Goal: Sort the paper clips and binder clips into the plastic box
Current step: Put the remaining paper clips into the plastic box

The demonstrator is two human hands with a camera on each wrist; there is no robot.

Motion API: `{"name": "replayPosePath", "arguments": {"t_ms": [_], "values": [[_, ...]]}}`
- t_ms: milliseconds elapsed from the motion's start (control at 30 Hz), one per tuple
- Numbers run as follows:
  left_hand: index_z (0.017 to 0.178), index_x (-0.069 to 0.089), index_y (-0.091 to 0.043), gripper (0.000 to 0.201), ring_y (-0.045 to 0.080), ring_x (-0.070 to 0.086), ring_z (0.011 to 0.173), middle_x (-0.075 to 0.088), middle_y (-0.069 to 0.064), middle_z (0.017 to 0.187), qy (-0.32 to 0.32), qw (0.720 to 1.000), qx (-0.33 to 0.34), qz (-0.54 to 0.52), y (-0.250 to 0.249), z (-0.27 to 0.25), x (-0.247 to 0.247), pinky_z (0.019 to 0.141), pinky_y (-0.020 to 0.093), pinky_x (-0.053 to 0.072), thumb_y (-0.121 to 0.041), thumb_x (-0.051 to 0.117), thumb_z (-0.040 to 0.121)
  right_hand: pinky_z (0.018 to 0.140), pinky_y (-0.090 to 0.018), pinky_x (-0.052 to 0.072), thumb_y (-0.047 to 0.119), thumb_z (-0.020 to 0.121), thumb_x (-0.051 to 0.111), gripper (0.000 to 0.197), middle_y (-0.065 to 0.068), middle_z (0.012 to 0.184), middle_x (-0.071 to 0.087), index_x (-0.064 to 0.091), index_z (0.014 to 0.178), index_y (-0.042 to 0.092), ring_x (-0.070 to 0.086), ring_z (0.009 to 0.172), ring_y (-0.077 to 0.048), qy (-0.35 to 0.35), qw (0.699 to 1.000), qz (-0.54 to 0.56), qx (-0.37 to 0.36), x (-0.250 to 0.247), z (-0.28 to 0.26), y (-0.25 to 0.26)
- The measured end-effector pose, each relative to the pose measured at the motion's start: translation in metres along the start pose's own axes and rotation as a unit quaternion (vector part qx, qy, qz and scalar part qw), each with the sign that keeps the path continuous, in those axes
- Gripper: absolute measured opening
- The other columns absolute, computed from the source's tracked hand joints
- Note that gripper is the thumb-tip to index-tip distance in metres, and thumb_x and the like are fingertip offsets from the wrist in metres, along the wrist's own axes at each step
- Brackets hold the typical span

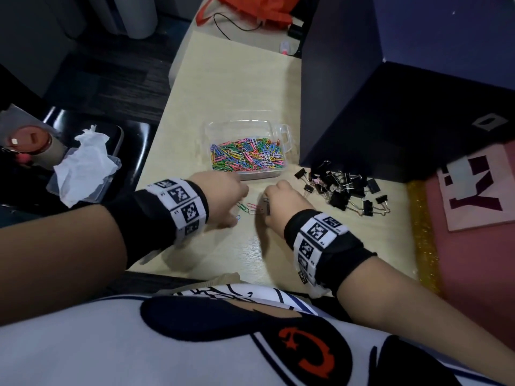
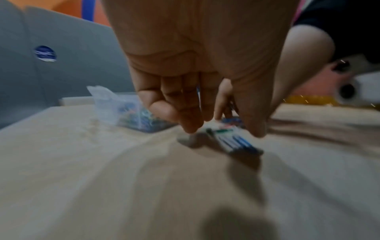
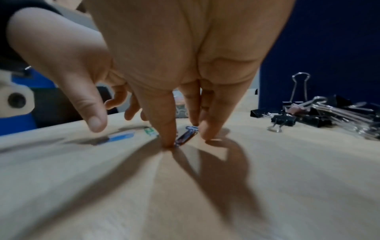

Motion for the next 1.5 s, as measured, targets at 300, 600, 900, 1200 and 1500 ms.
{"name": "replayPosePath", "arguments": {"t_ms": [300, 600, 900, 1200, 1500], "values": [[0.109, 0.058, -0.016, 0.022, 0.028, 0.057, 0.103, 0.057, 0.007, 0.11, -0.003, 1.0, 0.0, 0.0, -0.004, 0.013, 0.017, 0.079, 0.037, 0.049, -0.028, 0.054, 0.091, 0.092, -0.036, 0.046, 0.012, 0.093, 0.046, 0.029, -0.013, 0.12, 0.052, 0.057, 0.12, 0.009, 0.055, 0.112, -0.032, -0.016, 1.0, -0.021, 0.005, 0.002, 0.012, -0.01], [0.098, 0.055, -0.015, 0.011, 0.028, 0.059, 0.092, 0.054, 0.007, 0.102, 0.021, 0.999, -0.021, 0.013, -0.005, 0.02, 0.028, 0.067, 0.036, 0.046, -0.016, 0.058, 0.088, 0.089, -0.037, 0.046, 0.02, 0.091, 0.049, 0.03, -0.014, 0.12, 0.049, 0.054, 0.119, 0.01, 0.054, 0.11, -0.033, 0.03, 0.998, -0.008, 0.055, 0.011, 0.022, -0.014], [0.107, 0.054, -0.01, 0.016, 0.031, 0.059, 0.092, 0.054, 0.011, 0.106, -0.096, 0.995, -0.003, -0.028, 0.008, 0.012, -0.011, 0.077, 0.04, 0.05, -0.016, 0.045, 0.095, 0.08, -0.03, 0.05, 0.02, 0.086, 0.059, 0.003, -0.003, 0.094, 0.065, 0.061, 0.088, 0.021, 0.062, 0.09, -0.024, -0.108, 0.989, 0.096, 0.004, -0.056, 0.018, 0.0], [0.119, 0.056, -0.016, 0.032, 0.032, 0.057, 0.105, 0.055, 0.01, 0.114, -0.194, 0.969, -0.098, -0.116, 0.057, 0.007, -0.056, 0.086, 0.04, 0.049, -0.028, 0.059, 0.09, 0.087, -0.029, 0.044, 0.019, 0.088, 0.056, 0.021, -0.006, 0.112, 0.059, 0.064, 0.107, 0.019, 0.058, 0.103, -0.025, -0.118, 0.991, 0.049, -0.05, -0.056, 0.018, 0.011], [0.095, 0.067, -0.016, 0.019, 0.028, 0.063, 0.089, 0.066, 0.006, 0.096, 0.053, 0.996, -0.004, 0.067, 0.007, 0.006, 0.011, 0.066, 0.03, 0.05, -0.028, 0.059, 0.082, 0.089, -0.04, 0.05, 0.013, 0.09, 0.049, 0.024, -0.011, 0.112, 0.053, 0.06, 0.112, 0.012, 0.057, 0.106, -0.032, -0.015, 0.995, -0.049, -0.082, 0.006, 0.014, 0.017]]}}
Point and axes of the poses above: each hand's wrist, its own z-axis towards the middle knuckle, its own x-axis out of the palm, y = z × x, the point moved 6 cm from there along z, towards the middle knuckle
